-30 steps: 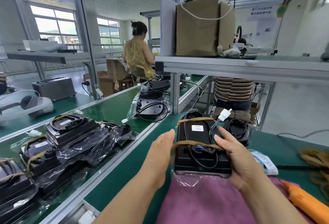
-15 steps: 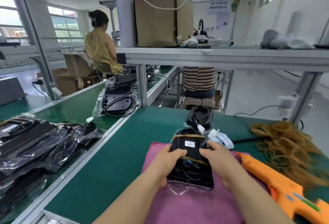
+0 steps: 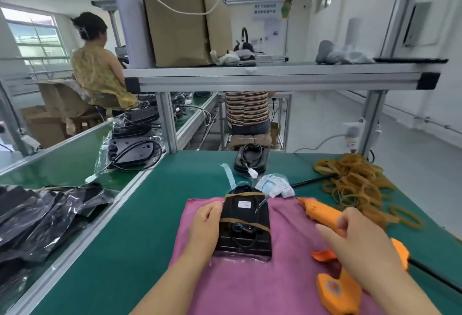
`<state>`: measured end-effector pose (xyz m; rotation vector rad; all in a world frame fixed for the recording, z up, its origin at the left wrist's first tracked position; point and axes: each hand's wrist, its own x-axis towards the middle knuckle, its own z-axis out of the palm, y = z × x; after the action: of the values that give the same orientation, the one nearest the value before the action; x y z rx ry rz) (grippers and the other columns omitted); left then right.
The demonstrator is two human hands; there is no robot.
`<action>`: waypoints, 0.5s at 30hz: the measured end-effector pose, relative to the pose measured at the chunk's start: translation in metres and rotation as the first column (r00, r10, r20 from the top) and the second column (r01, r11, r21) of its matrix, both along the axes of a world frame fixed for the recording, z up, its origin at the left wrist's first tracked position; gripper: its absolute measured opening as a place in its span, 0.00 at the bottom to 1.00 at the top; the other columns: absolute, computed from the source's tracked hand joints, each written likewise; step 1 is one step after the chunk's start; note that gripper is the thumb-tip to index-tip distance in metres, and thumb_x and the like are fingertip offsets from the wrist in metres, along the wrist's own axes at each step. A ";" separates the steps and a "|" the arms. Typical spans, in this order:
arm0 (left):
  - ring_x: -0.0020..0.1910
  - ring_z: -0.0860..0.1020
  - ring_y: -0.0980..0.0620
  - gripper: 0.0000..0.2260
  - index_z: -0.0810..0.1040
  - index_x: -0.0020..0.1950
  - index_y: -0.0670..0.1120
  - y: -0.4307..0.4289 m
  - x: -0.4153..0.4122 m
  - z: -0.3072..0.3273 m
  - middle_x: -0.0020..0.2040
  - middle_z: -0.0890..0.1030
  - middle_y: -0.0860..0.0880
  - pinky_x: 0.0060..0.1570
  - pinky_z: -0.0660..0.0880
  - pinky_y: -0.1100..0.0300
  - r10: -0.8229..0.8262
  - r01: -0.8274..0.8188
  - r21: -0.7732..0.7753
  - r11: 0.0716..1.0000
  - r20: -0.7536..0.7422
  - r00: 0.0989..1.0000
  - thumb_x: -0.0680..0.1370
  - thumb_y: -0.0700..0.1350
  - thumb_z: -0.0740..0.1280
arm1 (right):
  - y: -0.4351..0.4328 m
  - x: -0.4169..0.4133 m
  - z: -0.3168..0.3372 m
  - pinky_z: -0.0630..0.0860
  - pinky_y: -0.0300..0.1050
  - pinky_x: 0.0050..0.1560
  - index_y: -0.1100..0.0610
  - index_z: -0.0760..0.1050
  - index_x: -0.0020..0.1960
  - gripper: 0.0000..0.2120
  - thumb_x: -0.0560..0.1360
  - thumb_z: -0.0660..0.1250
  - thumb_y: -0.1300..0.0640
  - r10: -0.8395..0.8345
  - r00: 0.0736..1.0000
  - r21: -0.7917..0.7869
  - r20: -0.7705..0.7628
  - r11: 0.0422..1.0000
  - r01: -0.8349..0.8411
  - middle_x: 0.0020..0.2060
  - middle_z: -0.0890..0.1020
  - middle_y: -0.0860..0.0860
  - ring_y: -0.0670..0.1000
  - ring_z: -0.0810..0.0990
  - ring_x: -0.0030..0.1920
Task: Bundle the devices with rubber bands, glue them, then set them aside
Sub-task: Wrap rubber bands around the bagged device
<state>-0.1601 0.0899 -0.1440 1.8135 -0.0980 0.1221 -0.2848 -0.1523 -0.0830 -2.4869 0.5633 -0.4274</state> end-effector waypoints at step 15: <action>0.50 0.82 0.53 0.12 0.84 0.44 0.49 0.001 -0.003 -0.010 0.46 0.86 0.52 0.53 0.77 0.56 0.130 -0.137 -0.160 0.978 -0.052 0.990 0.81 0.43 0.61 | -0.017 -0.013 -0.035 0.67 0.49 0.35 0.56 0.63 0.50 0.24 0.67 0.75 0.49 -0.280 0.952 0.105 -0.126 0.950 0.293 0.37 0.74 0.50 0.58 0.74 0.39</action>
<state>-0.1630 0.0913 -0.1542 1.6570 0.0621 0.1825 -0.2973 -0.1690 -0.1180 -2.3268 0.9746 -0.3547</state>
